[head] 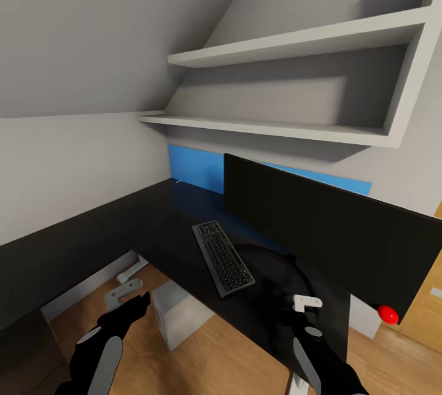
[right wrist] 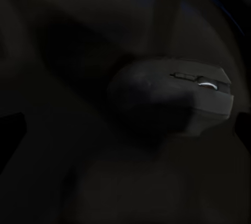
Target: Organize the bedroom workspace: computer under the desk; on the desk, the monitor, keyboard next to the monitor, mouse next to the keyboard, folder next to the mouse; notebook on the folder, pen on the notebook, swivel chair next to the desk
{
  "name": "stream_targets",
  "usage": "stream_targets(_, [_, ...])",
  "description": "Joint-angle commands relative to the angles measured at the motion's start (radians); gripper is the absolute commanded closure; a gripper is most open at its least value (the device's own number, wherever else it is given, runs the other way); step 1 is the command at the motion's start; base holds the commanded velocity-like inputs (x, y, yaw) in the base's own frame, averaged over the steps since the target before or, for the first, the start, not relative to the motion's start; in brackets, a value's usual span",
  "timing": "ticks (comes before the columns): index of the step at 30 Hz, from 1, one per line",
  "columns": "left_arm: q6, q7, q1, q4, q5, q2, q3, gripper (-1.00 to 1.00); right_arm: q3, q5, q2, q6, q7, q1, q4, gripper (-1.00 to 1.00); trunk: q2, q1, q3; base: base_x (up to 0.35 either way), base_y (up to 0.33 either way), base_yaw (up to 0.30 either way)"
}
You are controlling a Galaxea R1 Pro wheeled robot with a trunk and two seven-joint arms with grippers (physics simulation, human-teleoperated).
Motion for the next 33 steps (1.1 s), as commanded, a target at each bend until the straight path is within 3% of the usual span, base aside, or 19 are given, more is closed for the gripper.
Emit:
stream_targets(1, [0.003, 0.008, -0.001, -0.002, 0.011, -0.001, 0.001, -1.0, 0.004, -0.01, -0.001, 0.004, -0.007, 0.0, -0.002, -1.0, -0.001, 0.0, -0.001, 0.127, -0.126, 0.0])
stream_targets(33, [0.002, 0.008, -0.001, 0.001, 0.009, 0.001, 0.003, -1.0, 0.005, -0.01, 0.0, 0.006, -0.006, 0.0, -0.002, -1.0, -0.001, 0.0, -0.001, 0.051, -0.018, 0.0])
